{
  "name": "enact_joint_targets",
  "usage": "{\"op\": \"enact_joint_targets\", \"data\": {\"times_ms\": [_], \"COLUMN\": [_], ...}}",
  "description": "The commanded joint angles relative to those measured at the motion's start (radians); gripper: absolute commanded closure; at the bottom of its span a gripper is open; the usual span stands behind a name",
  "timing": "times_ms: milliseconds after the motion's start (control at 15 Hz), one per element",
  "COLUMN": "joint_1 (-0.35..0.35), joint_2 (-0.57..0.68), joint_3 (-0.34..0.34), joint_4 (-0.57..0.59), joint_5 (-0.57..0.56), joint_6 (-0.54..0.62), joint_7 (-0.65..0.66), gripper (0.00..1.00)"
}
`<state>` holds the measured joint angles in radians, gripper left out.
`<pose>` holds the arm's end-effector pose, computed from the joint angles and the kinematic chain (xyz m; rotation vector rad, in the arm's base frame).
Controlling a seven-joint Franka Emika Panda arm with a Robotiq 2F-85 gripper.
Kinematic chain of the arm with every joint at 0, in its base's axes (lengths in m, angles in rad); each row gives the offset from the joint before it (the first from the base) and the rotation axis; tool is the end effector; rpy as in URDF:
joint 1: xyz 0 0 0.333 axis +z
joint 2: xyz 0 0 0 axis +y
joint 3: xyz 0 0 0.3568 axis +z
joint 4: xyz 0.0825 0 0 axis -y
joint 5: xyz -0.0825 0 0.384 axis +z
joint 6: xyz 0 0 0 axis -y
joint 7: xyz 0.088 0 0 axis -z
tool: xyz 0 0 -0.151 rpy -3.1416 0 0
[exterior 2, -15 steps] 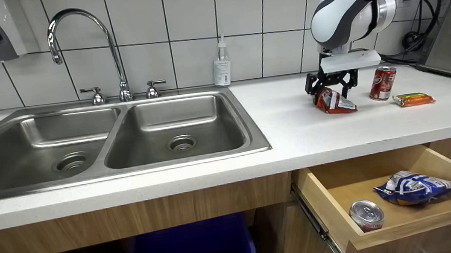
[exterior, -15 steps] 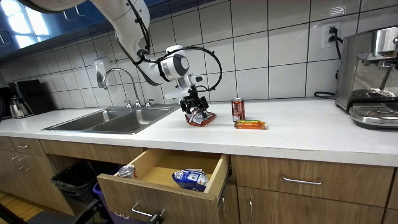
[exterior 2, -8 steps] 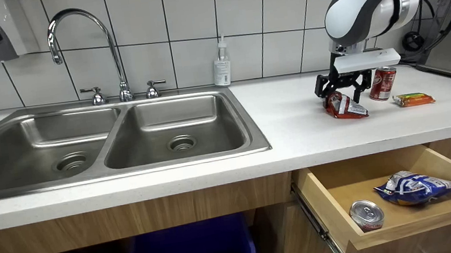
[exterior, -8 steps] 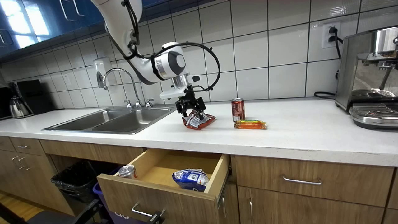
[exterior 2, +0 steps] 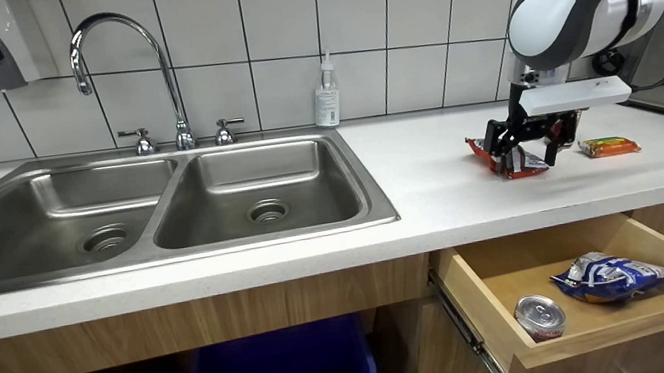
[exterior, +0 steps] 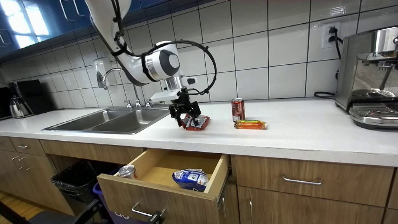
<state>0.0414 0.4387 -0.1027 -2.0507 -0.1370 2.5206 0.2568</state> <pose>0.6167 -0.0391 0.2192 3.0050 -0.2976 0.0656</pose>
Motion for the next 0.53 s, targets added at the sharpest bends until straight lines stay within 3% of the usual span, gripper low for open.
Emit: {"op": "enact_joint_targets", "data": {"times_ms": [0, 467], "joint_1": [0.002, 0.024], "joint_2": [-0.079, -0.115], "joint_3": [0.003, 0.001], "joint_4": [-0.079, -0.055], "joint_5": [0.004, -0.013], "joint_6": [0.027, 0.052], "joint_7": [-0.014, 0.007], "gripper": [0.00, 0.00]}}
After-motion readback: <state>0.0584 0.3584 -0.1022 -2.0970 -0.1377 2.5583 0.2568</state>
